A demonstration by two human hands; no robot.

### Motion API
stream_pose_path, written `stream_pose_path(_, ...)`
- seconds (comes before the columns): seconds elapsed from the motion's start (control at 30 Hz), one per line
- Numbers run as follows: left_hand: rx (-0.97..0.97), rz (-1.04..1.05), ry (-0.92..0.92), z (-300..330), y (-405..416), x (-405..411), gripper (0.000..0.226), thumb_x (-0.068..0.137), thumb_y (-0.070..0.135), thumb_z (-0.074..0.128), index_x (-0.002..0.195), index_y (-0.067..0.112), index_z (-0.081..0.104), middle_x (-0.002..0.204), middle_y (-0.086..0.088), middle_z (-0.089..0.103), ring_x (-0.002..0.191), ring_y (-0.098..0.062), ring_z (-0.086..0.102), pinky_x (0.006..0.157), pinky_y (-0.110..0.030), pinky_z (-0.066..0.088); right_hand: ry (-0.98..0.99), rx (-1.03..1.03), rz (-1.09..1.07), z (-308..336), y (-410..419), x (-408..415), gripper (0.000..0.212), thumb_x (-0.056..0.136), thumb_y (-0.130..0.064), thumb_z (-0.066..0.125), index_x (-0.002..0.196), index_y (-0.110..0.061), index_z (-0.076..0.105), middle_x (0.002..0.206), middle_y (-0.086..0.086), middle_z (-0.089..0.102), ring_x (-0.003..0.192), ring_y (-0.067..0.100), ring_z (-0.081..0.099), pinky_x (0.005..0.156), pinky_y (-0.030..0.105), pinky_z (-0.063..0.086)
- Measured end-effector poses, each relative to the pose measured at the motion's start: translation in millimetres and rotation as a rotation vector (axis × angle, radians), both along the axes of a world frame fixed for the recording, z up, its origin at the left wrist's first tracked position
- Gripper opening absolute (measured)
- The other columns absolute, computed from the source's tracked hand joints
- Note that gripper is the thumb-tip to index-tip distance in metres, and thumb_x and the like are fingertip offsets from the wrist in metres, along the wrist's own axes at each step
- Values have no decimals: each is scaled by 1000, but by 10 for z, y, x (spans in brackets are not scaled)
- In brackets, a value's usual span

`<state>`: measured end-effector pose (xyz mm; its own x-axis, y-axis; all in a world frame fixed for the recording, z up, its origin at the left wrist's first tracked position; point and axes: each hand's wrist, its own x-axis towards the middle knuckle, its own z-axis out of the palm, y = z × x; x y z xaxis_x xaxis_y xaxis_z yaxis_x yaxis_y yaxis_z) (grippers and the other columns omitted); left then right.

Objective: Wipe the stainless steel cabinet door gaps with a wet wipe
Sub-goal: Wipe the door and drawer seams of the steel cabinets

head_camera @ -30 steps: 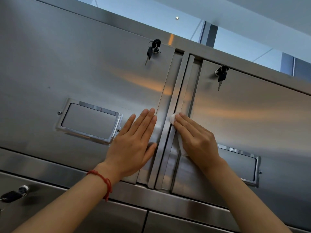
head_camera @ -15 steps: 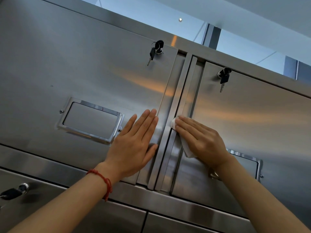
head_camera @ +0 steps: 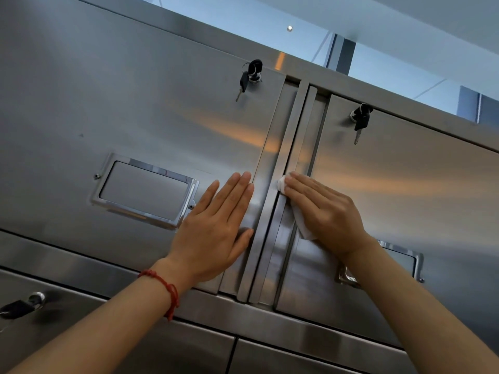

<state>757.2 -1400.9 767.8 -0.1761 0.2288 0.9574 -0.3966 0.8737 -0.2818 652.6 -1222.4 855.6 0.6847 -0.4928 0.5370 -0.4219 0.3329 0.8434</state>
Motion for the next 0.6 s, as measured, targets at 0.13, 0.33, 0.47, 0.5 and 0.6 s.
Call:
stream_pose_path(0.13, 5, -1, -5, -1, 5, 0, 63, 95, 40, 26, 143, -1, 28, 151, -18, 23, 140, -31, 22, 111, -44, 21, 9, 28, -16, -93, 10, -20, 31, 72, 5, 79, 101, 7, 70, 109, 22, 67, 103, 33, 65, 78, 43, 58)
stream_pose_path(0.33, 5, -1, -6, -3, -5, -6, 63, 95, 41, 26, 143, -1, 28, 152, -18, 22, 140, -31, 22, 110, -45, 22, -3, -30, 11, 75, -23, 21, 25, 76, 8, 72, 101, 8, 70, 108, 22, 67, 103, 34, 65, 83, 44, 56)
stream_pose_path(0.47, 9, 5, -8, -3, -2, -3, 63, 95, 40, 26, 143, 0, 27, 152, -17, 23, 140, -31, 22, 111, -45, 23, -32, -43, 23, -28, -42, -2, 28, 76, 7, 74, 103, 7, 69, 109, 23, 66, 104, 33, 65, 84, 44, 56)
stream_pose_path(0.5, 10, 4, -9, -3, -1, -1, 63, 95, 40, 26, 143, 0, 28, 152, -17, 23, 140, -31, 22, 111, -45, 23, -34, -35, 18, -73, -35, -10, 29, 75, 6, 76, 104, 7, 69, 110, 22, 66, 104, 33, 65, 83, 43, 56)
stream_pose_path(0.6, 8, 5, -8, -3, 0, 3, 63, 95, 40, 26, 143, -1, 28, 151, -17, 23, 140, -31, 22, 111, -45, 22, -43, -30, 4, -107, -32, -10, 32, 72, 5, 79, 103, 7, 70, 108, 22, 67, 103, 32, 65, 82, 43, 57)
